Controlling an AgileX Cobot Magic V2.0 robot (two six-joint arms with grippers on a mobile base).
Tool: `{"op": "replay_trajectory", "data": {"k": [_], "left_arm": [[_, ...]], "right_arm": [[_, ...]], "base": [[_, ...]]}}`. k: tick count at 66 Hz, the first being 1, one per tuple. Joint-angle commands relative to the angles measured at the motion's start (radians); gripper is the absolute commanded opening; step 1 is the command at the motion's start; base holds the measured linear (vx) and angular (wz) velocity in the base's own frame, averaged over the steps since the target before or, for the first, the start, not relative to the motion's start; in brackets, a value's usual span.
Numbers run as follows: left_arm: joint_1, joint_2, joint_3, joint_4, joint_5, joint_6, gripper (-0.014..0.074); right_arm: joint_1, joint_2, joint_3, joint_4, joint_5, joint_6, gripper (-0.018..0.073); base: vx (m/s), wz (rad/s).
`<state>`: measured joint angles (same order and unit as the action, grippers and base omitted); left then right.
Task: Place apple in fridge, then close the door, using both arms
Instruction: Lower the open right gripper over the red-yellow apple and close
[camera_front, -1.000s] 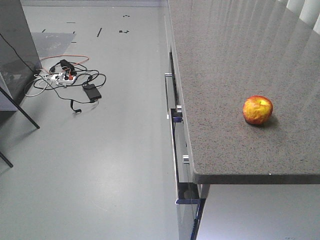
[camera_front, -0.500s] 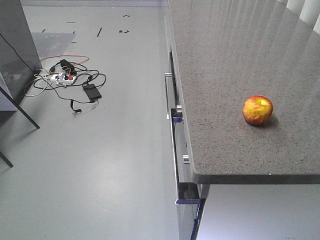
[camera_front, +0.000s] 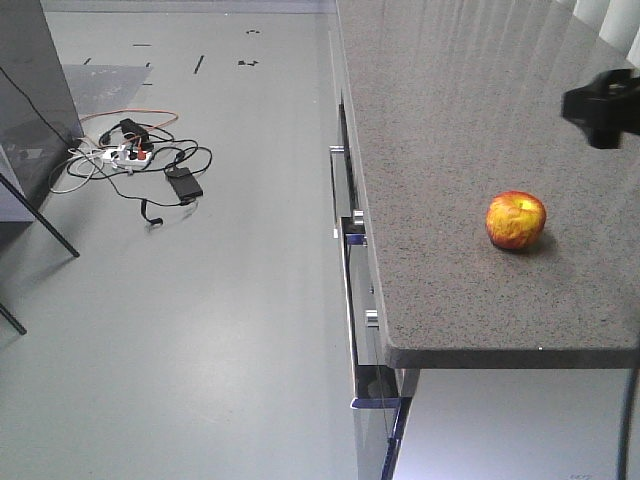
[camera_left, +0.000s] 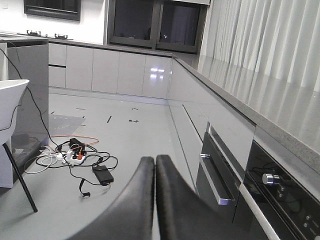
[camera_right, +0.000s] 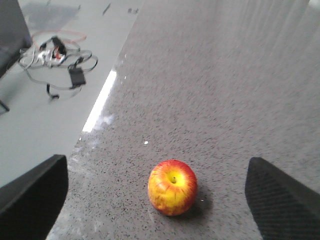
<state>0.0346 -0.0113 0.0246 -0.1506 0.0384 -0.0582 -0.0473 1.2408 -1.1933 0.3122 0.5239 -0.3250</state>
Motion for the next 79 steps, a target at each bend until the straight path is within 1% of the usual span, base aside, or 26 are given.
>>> {"op": "replay_trajectory", "data": {"k": [1,19,31,56,79], "left_arm": [[-0.002,-0.015,-0.019,-0.007,-0.073,-0.009,-0.0007],[-0.002,-0.015,-0.019,-0.007,-0.073,-0.009,-0.0007],[-0.002,-0.015,-0.019,-0.007,-0.073,-0.009,-0.0007],[-0.002,-0.015,-0.019,-0.007,-0.073,-0.009,-0.0007],[-0.002,-0.015,-0.019,-0.007,-0.073,-0.009,-0.0007]], "right_arm": [[-0.002,0.085,-0.087,0.036,-0.06,-0.027,0.0678],[-0.002,0.356,-0.236,0.051,-0.047,-0.028,0.0671],[-0.002,0.48,-0.267,0.051,-0.068,-0.024,0.0667],[-0.002,0.622,-0.267,0.05,-0.108,-0.02,0.0654],[-0.002,0.672,-0.266,0.047,-0.101,-0.02,0.064]], "base": [[0.0,0.0],[0.0,0.0],[0.0,0.0],[0.0,0.0],[0.0,0.0]]}}
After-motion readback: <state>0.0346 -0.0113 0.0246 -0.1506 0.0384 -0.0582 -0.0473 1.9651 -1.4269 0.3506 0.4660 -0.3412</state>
